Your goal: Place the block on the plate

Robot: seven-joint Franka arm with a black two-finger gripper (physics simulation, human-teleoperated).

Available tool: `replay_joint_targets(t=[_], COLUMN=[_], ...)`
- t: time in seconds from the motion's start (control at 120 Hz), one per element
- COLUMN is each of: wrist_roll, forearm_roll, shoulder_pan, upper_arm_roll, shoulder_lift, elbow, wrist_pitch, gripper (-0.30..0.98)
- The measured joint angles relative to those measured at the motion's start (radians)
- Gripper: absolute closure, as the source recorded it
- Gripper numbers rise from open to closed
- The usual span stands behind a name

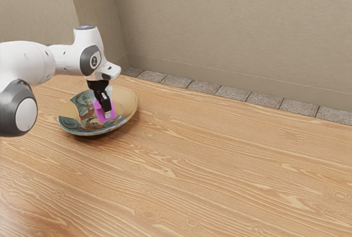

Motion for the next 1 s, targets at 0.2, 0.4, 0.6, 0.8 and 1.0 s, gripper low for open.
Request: replay_joint_targets(t=[0.2,0.4,0.6,0.8,1.0], wrist_roll=[0.006,0.008,0.008,0.007,0.007], forearm_roll=[0.000,0.001,0.004,0.006,0.007], shoulder_pan=[-0.001,-0.006,-0.051,-0.125,-0.162], upper_arm_roll=[-0.004,-0.020,-0.044,-0.050,-0.057], shoulder_lift=[-0.025,-0.118,-0.247,-0.372,-0.419], elbow=[-0.007,-0.058,-0.139,-0.195,-0.192], wrist_pitch=[-0.003,-0.006,-0.017,-0.074,-0.125], gripper=[0.10,0.04,0.02,0.01,0.00])
